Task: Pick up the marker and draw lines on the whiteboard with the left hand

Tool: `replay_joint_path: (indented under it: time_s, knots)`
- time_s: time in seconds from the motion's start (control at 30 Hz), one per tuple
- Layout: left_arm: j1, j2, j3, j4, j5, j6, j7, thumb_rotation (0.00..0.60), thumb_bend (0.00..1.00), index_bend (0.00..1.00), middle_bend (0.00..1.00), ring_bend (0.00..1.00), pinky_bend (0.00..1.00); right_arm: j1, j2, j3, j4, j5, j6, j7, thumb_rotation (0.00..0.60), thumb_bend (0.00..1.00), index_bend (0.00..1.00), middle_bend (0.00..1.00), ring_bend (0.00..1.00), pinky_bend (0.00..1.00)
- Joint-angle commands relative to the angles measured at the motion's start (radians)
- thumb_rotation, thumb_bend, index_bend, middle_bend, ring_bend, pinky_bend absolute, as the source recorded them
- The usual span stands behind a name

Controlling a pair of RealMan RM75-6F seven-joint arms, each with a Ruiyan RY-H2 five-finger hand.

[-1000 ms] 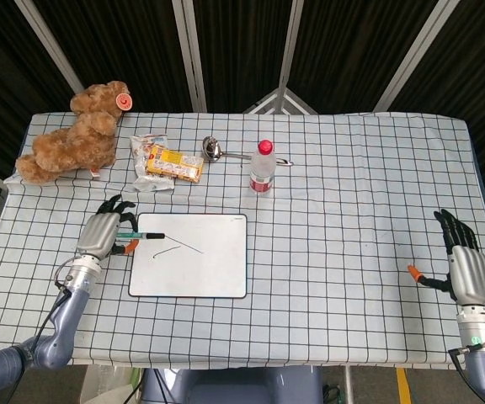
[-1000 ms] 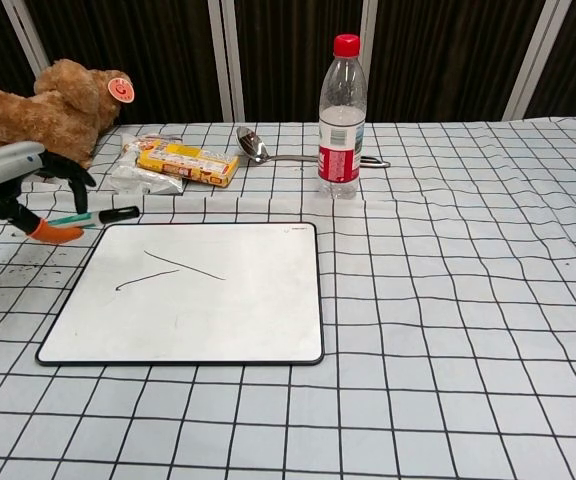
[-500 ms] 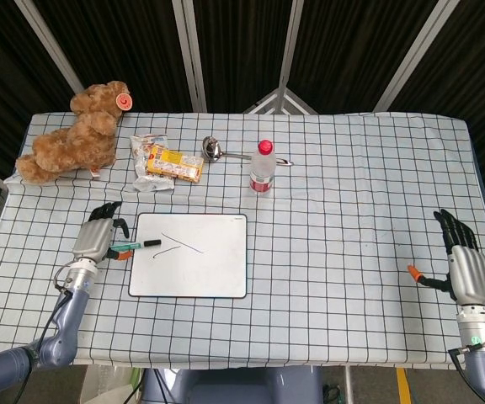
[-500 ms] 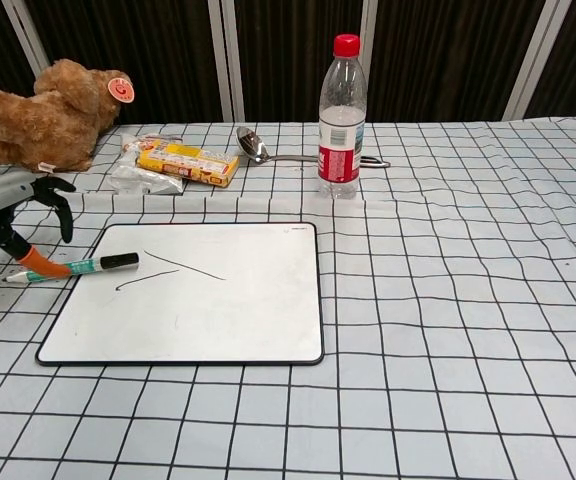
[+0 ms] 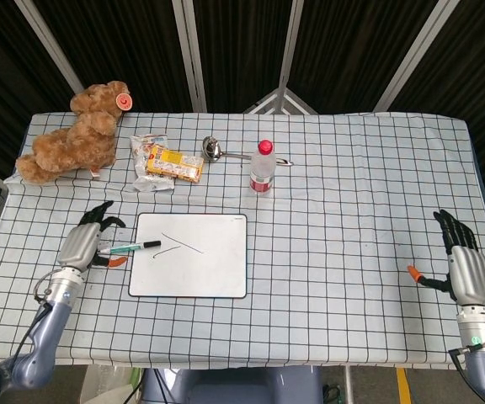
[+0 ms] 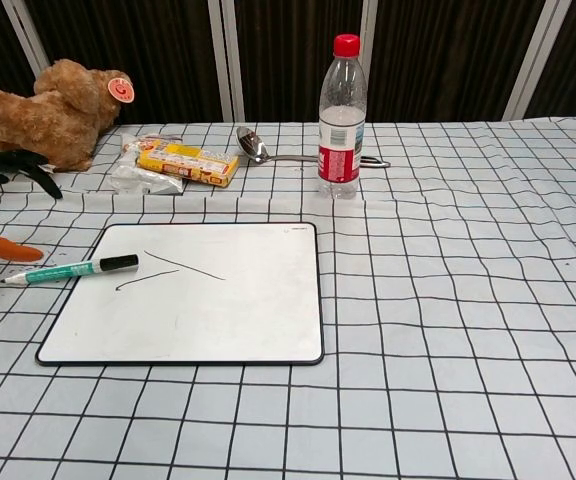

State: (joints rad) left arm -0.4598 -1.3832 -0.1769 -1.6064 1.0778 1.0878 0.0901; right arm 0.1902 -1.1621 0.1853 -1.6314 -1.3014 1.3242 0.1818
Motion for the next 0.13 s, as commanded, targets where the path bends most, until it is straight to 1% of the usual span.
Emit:
replay_joint_path:
  time_s: [0.03,0.13]
  knots:
    - [0.078,0.100,0.054,-0.083,0.094,0.104,-0.001,0.600,0.04,0.00,0.00,0.00,0.00,-0.001,-0.001,-0.002,0.005,-0.010,0.008,-0.001,0.600,0.21,0.00,0.00,0.00,0.00]
    - [0.122,0.140,0.090,-0.089,0.161,0.183,0.028,0.600,0.04,0.00,0.00,0.00,0.00,-0.001,-0.005,-0.004,0.009,-0.022,0.016,-0.005,0.600,0.21,0.00,0.00,0.00,0.00]
